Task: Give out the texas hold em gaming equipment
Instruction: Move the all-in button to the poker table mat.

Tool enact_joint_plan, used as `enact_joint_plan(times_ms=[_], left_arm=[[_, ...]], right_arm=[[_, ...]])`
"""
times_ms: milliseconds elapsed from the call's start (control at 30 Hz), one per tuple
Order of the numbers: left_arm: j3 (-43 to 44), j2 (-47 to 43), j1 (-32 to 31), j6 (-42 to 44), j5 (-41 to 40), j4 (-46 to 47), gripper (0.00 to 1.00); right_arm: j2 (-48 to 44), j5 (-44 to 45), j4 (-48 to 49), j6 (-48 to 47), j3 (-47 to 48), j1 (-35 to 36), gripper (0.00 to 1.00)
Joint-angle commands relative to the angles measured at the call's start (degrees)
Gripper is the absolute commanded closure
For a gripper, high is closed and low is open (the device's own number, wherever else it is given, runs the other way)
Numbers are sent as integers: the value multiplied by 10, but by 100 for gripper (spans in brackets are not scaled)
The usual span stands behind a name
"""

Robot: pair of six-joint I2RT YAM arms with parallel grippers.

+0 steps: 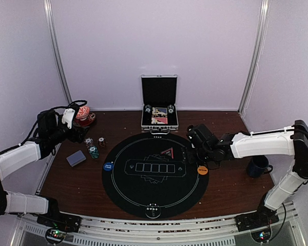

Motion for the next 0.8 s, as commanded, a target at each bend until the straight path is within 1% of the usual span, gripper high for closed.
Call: enact_joint_plan(times_ms=[0, 100, 200, 367, 500, 767], left_arm=[[7, 2, 3, -2, -1, 18, 2], [6, 2, 3, -2, 0, 18, 2], [7, 3, 3, -2, 1, 18, 2], [7, 4, 3, -2, 2, 19, 2], [7, 4, 3, -2, 3, 19, 2], [6, 4, 3, -2, 4, 19, 2]], right_arm=[[64, 19, -23, -20, 82, 34, 15], [128, 38, -43, -31, 144, 46, 10], [181, 46, -52, -37, 190, 48, 10], [245, 50, -51, -40, 237, 48, 15], [283, 74, -58, -40, 265, 48, 19], [329, 100, -63, -43, 300, 36, 25]])
